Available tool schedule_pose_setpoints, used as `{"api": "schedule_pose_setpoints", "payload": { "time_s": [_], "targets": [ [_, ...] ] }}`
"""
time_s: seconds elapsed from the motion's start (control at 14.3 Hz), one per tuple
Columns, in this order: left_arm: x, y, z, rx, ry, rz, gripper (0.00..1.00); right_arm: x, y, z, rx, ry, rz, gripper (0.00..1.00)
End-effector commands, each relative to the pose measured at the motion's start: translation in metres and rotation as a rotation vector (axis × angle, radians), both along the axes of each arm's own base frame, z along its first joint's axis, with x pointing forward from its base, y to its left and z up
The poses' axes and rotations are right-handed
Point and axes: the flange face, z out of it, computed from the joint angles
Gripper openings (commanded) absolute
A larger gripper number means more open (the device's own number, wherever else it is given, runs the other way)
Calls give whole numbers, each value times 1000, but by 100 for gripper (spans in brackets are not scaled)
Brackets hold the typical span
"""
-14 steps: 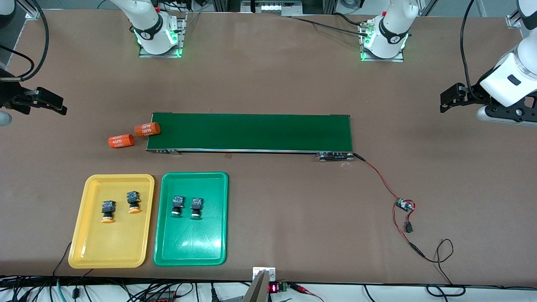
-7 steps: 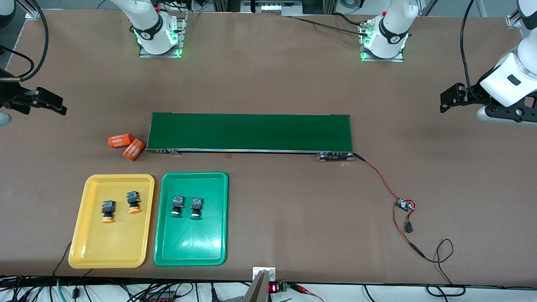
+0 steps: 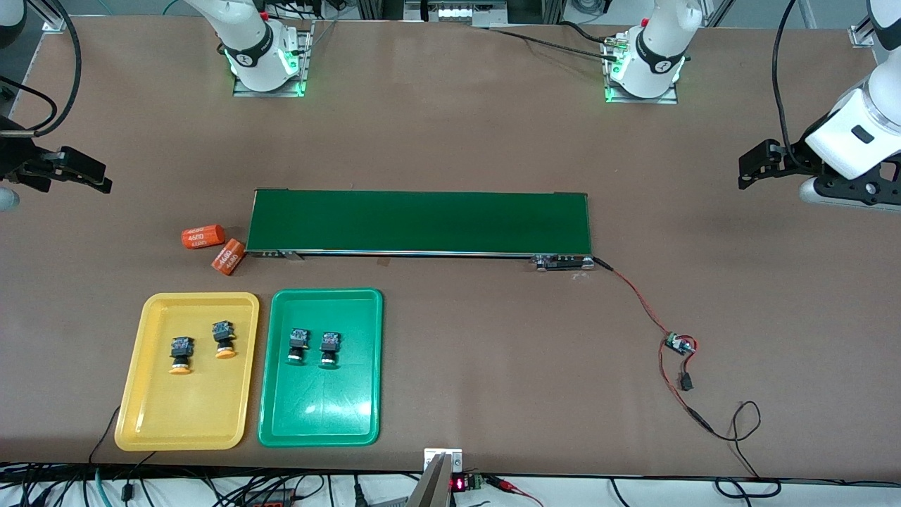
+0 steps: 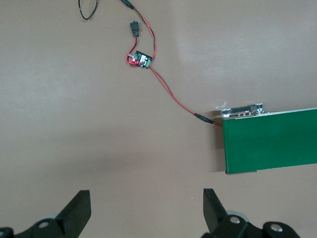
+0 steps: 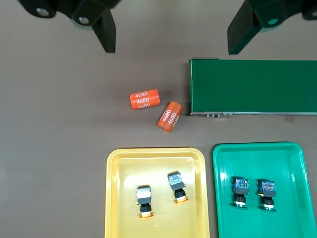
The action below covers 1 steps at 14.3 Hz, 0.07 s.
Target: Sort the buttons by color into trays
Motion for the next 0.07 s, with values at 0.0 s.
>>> {"api": "schedule_pose_setpoints", "payload": {
  "time_s": [0.0],
  "targets": [
    [1, 1, 6, 0, 3, -1, 100, -5, 0, 2, -13, 3, -10, 100]
  ]
}}
